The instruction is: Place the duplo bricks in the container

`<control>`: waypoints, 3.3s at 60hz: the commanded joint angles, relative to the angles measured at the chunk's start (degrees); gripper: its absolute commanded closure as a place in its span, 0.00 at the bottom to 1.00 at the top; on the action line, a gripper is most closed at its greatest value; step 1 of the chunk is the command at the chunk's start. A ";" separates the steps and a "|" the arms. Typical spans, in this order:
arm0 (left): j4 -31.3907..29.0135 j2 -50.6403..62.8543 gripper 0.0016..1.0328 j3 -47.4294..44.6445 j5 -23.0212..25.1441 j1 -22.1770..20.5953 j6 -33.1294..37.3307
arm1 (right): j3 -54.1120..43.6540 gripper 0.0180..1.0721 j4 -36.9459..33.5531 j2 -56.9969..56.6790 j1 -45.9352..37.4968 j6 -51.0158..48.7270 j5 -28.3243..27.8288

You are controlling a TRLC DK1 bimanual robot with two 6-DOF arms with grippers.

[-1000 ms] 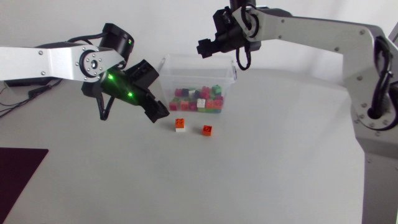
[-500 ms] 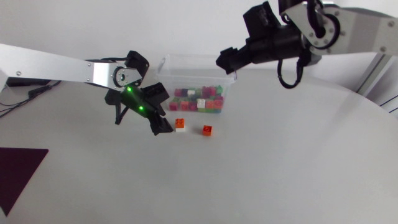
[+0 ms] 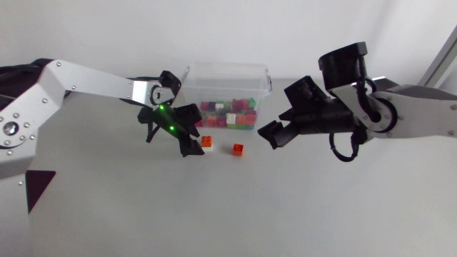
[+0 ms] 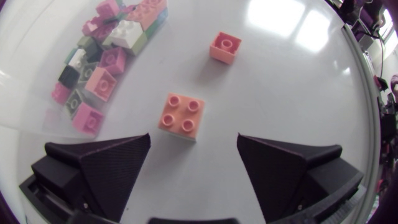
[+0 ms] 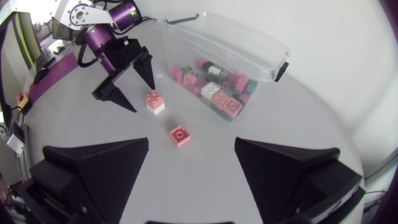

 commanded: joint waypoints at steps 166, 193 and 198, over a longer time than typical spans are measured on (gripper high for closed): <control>8.31 -3.03 0.80 25.63 -0.72 1.99 -33.25 | 20.72 0.82 -20.64 19.05 0.87 -22.87 -10.58; 5.67 6.73 0.62 37.76 -6.08 -1.00 -37.38 | 22.66 0.82 -23.90 11.94 -2.29 -19.62 -14.01; 5.67 7.61 0.19 37.76 -8.90 -1.53 -37.91 | 22.57 0.82 -23.90 11.76 -2.56 -19.53 -14.10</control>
